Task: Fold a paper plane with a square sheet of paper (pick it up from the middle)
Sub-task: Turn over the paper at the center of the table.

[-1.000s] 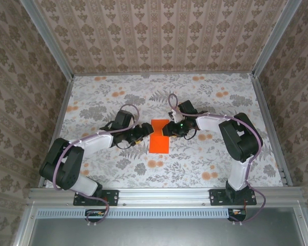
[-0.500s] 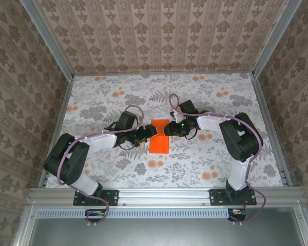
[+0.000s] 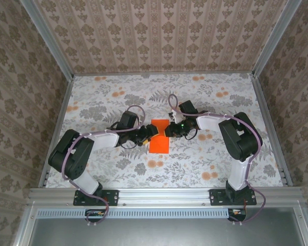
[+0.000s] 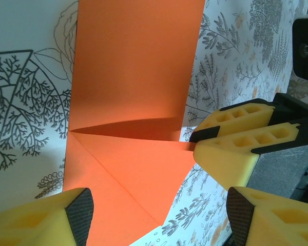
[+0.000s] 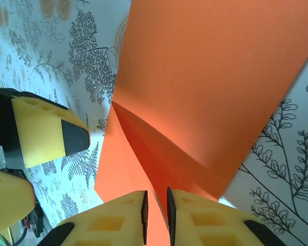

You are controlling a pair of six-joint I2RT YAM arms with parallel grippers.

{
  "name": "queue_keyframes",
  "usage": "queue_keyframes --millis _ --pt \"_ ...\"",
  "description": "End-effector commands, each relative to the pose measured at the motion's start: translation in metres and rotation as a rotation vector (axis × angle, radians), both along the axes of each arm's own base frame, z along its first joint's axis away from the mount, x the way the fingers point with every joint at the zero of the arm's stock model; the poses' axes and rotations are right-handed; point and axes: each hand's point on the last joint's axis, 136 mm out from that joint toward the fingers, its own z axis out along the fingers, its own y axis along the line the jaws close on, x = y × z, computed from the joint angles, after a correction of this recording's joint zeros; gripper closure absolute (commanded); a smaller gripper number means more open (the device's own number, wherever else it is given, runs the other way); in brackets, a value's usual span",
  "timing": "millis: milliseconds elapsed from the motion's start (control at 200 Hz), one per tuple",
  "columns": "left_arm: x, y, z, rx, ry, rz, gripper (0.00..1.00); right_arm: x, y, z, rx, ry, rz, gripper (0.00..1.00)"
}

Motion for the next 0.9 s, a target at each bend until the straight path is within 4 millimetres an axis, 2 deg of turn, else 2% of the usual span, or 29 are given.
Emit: queue_keyframes --millis 0,85,175,425,895 --pt "-0.002 -0.006 -0.001 -0.028 0.014 -0.01 0.29 -0.003 0.0 -0.003 0.005 0.027 0.025 0.79" --pt "-0.003 -0.006 -0.004 -0.027 0.022 -0.009 0.31 -0.004 0.0 -0.003 0.005 0.028 0.028 0.8" --pt "-0.003 -0.007 -0.007 -0.028 0.031 -0.009 0.34 -0.004 -0.001 -0.002 -0.001 0.018 0.026 0.86" --pt "-0.002 -0.011 -0.008 -0.046 0.03 -0.026 0.4 0.007 -0.011 0.007 0.027 -0.017 -0.035 0.93" --pt "0.004 -0.025 -0.006 -0.078 0.014 -0.067 0.52 0.008 -0.016 0.008 0.043 -0.003 -0.058 0.94"
